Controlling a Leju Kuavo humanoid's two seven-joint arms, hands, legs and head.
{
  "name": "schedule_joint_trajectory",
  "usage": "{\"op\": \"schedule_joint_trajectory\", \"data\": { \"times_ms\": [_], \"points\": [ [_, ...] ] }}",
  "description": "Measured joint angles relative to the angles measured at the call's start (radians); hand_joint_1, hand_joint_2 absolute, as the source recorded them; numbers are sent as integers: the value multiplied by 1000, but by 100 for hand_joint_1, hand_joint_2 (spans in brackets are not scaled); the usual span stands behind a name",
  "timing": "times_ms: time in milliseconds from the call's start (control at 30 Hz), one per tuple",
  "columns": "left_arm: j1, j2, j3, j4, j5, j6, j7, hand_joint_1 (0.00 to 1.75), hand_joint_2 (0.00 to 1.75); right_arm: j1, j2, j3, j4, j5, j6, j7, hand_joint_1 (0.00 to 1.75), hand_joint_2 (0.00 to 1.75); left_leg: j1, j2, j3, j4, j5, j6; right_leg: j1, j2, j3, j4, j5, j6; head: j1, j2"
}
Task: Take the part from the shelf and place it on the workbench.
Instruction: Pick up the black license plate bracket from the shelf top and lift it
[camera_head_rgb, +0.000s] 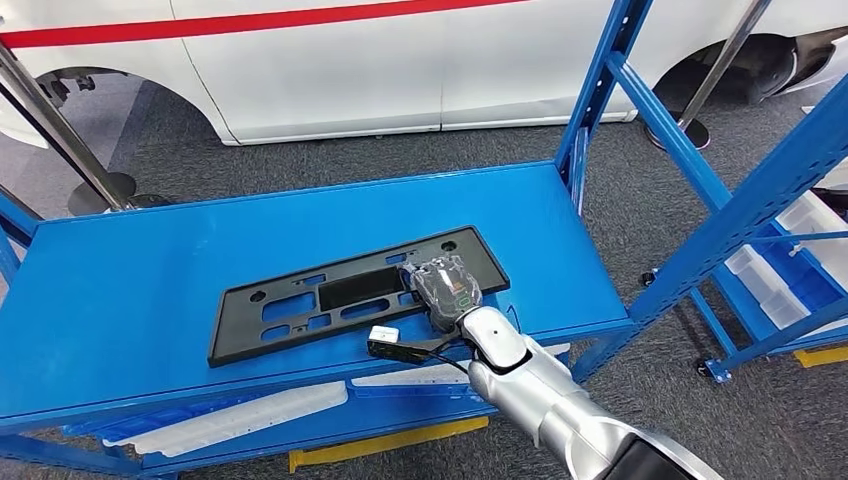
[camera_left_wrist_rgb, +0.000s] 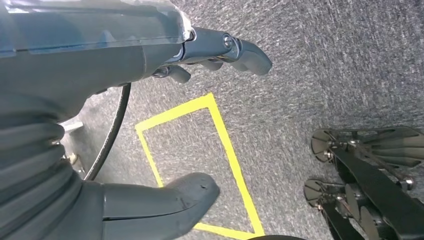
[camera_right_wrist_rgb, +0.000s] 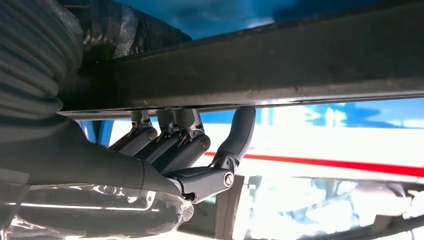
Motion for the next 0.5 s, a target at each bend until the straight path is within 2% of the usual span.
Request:
{"op": "schedule_joint_trajectory", "data": {
  "times_ms": [133,233,267,300,333,400,433,467,500],
  "points": [
    [-1,2,0,0,-6,8,10,0,175,27,-29,-4,-55,39,-22,3,175,175,-2,0,-1,2,-1,2,-2,1,0,-2,1,2,0,0],
    [-1,7,0,0,-16,19,23,0,175,55,-45,-24,-128,96,-53,9,175,175,-4,0,-1,-1,4,14,-5,2,1,-11,8,15,0,0],
    [-1,8,0,0,-20,22,25,0,175,65,-52,-32,-161,114,-58,10,175,175,-1,2,1,-11,10,19,-5,2,0,-8,4,19,0,0],
    [-2,8,0,0,-23,23,26,0,175,75,-60,-40,-197,127,-61,10,175,175,2,5,3,-21,17,23,-3,1,-8,9,-14,20,0,0],
    [-2,8,0,0,-25,24,28,0,175,85,-67,-48,-231,135,-60,9,175,175,5,8,3,-29,22,26,-3,0,-23,46,-42,22,0,0],
    [-2,8,1,0,-30,27,31,0,175,107,-81,-63,-303,142,-49,3,175,175,6,12,0,-33,27,29,-5,-2,-80,174,-117,24,0,0],
    [-2,8,2,0,-32,29,32,0,175,119,-87,-68,-335,144,-42,-1,175,175,6,13,-3,-31,27,29,-7,-2,-106,234,-138,26,0,0],
    [-2,8,3,0,-34,30,34,0,175,130,-93,-71,-365,145,-34,-5,175,175,6,14,-6,-28,28,28,-10,-3,-120,266,-141,29,0,0],
    [-2,8,4,0,-36,30,34,0,175,139,-98,-72,-390,147,-28,-8,175,175,6,15,-9,-24,28,27,-12,-4,-116,260,-123,30,0,0]
  ]
}}
